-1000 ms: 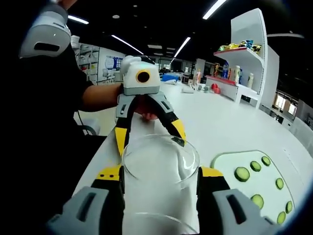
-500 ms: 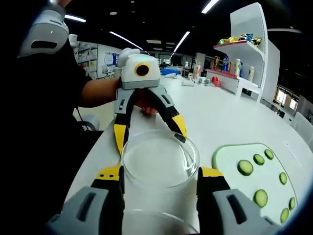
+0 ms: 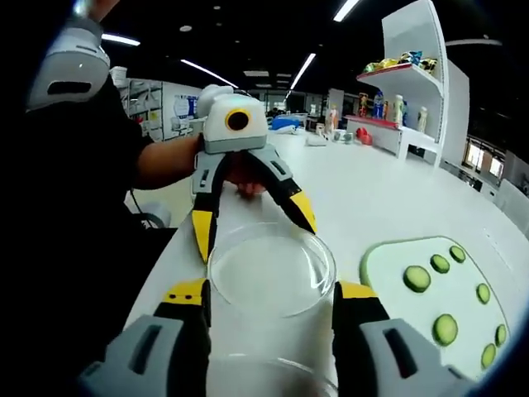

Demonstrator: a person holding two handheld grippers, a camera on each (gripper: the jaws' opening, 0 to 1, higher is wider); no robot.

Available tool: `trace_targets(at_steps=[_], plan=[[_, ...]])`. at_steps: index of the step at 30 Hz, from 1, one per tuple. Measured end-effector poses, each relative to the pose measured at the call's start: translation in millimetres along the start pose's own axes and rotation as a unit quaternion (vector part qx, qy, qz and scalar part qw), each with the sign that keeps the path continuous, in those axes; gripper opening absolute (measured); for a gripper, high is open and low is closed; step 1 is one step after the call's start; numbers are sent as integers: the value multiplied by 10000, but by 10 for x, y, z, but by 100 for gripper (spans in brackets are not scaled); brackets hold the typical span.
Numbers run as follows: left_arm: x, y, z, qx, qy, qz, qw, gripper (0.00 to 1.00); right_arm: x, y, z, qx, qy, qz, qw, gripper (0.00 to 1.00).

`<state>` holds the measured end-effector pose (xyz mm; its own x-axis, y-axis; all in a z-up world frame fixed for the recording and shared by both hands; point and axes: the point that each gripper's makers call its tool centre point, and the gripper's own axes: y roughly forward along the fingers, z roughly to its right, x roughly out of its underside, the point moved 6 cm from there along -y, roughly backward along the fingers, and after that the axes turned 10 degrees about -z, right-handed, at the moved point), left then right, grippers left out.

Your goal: Open the petri dish lid, add cucumber slices into the petri dish, and close the lid

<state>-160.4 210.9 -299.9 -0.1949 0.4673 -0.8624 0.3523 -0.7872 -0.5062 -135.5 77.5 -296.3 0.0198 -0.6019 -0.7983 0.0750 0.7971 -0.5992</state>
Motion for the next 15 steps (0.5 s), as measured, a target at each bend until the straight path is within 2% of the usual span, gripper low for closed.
trace_targets(at_steps=[5, 15], plan=[[-39, -93, -40, -113, -95, 151, 9998, 66, -55, -124, 39, 175, 6, 128, 9998, 59], [-91, -186, -40, -241, -267, 323, 9988, 65, -63, -287, 49, 386, -14, 104, 9992, 53]])
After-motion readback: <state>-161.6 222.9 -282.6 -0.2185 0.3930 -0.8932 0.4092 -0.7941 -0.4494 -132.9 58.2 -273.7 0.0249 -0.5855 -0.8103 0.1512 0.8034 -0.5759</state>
